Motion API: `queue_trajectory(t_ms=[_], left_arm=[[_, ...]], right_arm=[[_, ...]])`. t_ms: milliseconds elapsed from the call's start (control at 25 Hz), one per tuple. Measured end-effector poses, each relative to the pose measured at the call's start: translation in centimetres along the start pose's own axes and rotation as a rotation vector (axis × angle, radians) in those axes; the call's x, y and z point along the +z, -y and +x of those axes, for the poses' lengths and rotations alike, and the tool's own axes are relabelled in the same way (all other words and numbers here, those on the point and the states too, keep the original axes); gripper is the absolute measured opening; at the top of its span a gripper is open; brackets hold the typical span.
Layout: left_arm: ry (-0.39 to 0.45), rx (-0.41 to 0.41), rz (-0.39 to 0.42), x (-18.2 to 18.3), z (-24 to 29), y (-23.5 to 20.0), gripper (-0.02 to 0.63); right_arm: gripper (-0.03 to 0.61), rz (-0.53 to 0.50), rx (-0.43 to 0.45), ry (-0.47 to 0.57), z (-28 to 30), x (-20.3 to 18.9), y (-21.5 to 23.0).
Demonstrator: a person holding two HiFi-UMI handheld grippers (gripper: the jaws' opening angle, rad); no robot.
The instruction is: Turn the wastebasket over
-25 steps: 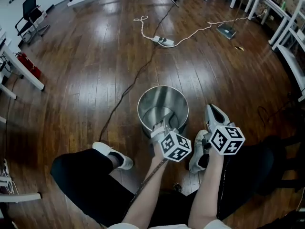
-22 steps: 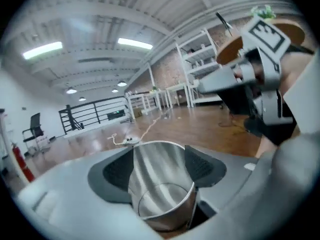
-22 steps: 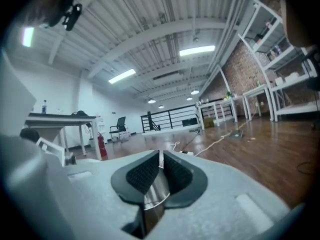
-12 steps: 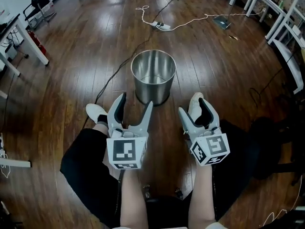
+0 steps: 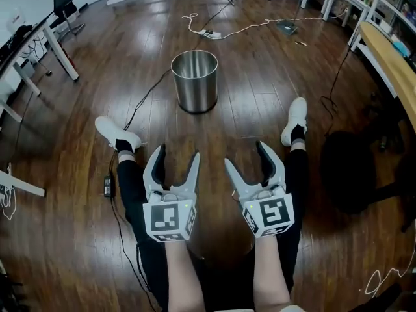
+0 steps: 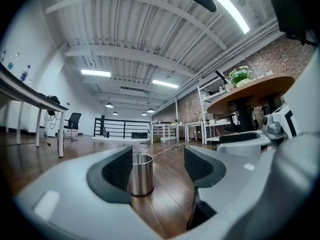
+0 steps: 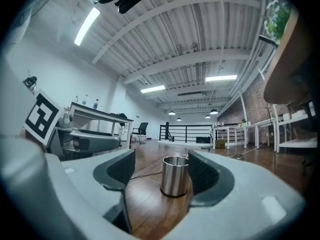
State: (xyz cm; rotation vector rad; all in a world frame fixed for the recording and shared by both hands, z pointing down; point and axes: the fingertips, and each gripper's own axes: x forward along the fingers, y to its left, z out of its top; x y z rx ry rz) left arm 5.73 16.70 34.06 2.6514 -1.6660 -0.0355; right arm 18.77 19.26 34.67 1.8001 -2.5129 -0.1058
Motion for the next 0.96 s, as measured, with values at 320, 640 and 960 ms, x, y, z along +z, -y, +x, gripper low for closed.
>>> queue_trajectory(t_ms=[320,640,960], left_arm=[[0.017,0.086,0.024,-0.5,-9.8,2.0,0.336],[0.034,0.099,0.054,1.3,-12.3,2.9,0.322],[0.047,0.081,0.048,2.8,-12.4,4.2,0.313]], right_arm=[[0.311,0.02,0.018,-0.01,-7.6,-0.4,-3.2],[0.311,0.032,-0.002,0.029,-10.4,2.0,-2.1],[0.311,0.042,-0.039,0.037,-11.9,3.4,0.3]])
